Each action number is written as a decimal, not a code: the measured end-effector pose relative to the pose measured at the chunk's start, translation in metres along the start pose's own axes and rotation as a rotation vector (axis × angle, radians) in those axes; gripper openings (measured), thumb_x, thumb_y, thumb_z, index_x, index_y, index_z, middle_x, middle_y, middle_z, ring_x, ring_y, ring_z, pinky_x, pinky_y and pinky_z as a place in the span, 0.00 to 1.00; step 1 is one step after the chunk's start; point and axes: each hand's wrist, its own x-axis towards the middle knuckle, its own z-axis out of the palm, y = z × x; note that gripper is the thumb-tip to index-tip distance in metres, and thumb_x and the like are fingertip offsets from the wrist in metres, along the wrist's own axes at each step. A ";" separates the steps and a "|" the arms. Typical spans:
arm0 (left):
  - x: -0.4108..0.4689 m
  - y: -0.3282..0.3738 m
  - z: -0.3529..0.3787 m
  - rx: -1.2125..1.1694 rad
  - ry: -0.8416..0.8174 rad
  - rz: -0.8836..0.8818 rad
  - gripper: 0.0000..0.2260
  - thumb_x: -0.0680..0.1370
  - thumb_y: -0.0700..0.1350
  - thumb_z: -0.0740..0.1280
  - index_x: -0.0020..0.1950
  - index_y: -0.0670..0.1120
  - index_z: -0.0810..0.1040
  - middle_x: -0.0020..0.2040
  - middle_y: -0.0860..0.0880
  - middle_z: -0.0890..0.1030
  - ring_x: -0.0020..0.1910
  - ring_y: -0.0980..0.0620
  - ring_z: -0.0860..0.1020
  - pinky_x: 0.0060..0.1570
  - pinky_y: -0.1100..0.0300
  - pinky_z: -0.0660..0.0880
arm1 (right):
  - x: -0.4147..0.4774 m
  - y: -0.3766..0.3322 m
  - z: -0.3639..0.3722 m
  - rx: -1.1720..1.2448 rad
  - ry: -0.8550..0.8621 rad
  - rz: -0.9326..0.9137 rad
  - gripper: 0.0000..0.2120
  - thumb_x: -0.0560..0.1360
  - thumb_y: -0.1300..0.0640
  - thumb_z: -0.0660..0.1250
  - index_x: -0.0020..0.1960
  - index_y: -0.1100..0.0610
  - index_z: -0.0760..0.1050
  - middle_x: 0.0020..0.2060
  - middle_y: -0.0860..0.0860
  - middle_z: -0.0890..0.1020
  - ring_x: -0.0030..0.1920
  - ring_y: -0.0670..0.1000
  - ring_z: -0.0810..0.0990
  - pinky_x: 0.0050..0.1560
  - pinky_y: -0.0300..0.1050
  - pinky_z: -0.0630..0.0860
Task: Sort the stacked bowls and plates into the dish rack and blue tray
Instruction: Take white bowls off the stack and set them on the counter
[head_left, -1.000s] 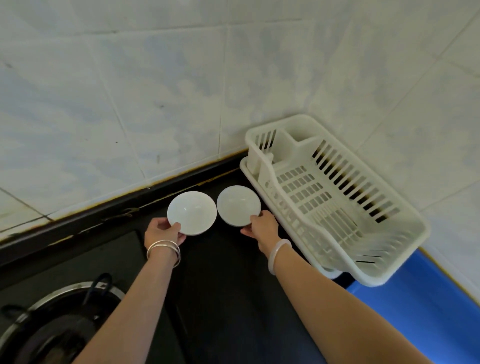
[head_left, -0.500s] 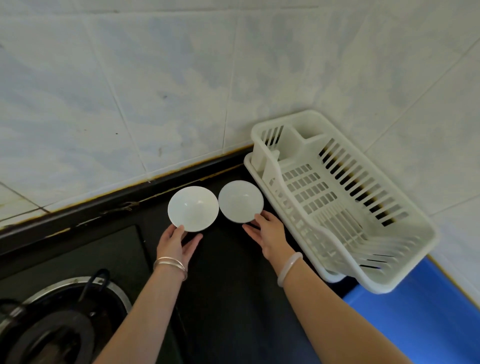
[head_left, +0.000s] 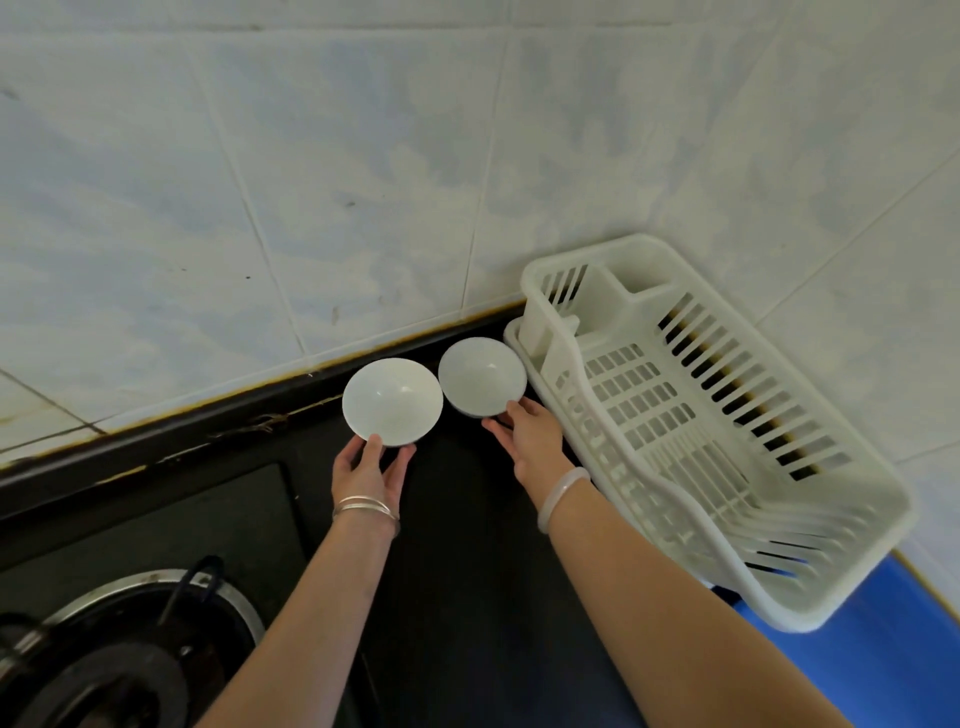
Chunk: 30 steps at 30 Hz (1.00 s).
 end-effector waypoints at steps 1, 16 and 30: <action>0.001 0.001 0.001 -0.011 -0.006 -0.003 0.17 0.75 0.38 0.65 0.64 0.47 0.72 0.67 0.43 0.72 0.48 0.44 0.79 0.42 0.53 0.81 | 0.002 -0.001 0.002 0.003 -0.002 0.004 0.18 0.79 0.65 0.60 0.69 0.63 0.68 0.63 0.63 0.74 0.62 0.60 0.76 0.52 0.47 0.78; 0.003 0.000 0.003 0.012 -0.007 0.014 0.17 0.76 0.39 0.65 0.64 0.48 0.72 0.65 0.45 0.73 0.43 0.47 0.79 0.49 0.52 0.80 | 0.004 -0.004 0.005 -0.114 -0.073 0.034 0.21 0.81 0.55 0.59 0.72 0.57 0.63 0.63 0.59 0.76 0.54 0.55 0.79 0.53 0.47 0.77; -0.071 -0.014 -0.024 0.396 -0.222 -0.004 0.18 0.78 0.38 0.61 0.68 0.42 0.68 0.66 0.40 0.72 0.65 0.43 0.73 0.59 0.54 0.72 | -0.083 -0.018 -0.059 -0.530 -0.199 -0.151 0.18 0.82 0.51 0.52 0.68 0.55 0.69 0.64 0.54 0.76 0.60 0.54 0.77 0.57 0.46 0.74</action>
